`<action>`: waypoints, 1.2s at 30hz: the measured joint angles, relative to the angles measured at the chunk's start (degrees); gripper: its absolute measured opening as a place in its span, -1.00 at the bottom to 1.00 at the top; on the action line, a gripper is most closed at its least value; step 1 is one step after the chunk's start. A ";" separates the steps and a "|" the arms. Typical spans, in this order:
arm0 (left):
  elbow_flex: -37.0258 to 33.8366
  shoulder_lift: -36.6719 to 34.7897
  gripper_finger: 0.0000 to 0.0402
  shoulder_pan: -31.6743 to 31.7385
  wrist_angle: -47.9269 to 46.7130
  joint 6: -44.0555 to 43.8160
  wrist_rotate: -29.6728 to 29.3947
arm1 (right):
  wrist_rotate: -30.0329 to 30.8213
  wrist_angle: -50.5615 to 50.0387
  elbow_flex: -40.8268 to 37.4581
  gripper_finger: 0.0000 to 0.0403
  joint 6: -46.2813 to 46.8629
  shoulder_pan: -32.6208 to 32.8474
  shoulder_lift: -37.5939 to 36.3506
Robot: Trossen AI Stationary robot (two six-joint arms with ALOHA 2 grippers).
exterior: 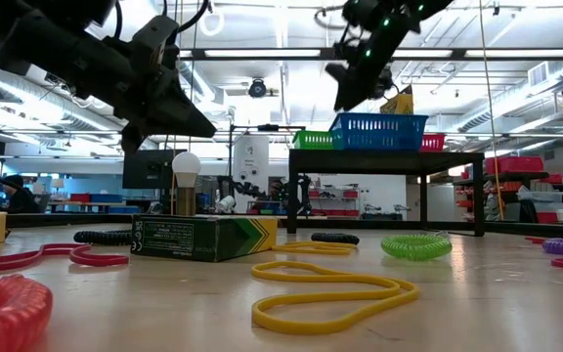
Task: Pick & Place Office Desk Supplies
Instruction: Put the orange rubber band into the green bin, then put the purple spiral keychain into the red bin
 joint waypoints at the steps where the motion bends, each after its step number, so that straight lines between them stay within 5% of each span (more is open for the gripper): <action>1: 0.00 0.00 -0.95 0.06 0.00 0.88 -0.05 | -0.06 -0.02 0.00 -0.20 0.71 0.19 -0.89; 5: 0.00 0.00 -0.95 0.70 -0.01 3.65 -0.06 | -1.54 -2.63 0.00 -0.34 5.34 1.81 -5.48; 13: 0.00 0.02 -0.95 1.39 0.30 7.77 -0.11 | -1.77 -11.80 0.00 -0.96 12.18 13.98 -15.45; 23: 0.02 0.02 -0.95 1.72 1.28 8.79 -0.11 | 6.04 -16.92 -1.08 -0.98 21.74 37.78 -16.82; 36: 0.02 0.02 -0.92 1.63 1.04 7.12 0.09 | 0.73 -2.21 -30.42 -0.97 43.54 52.35 -19.87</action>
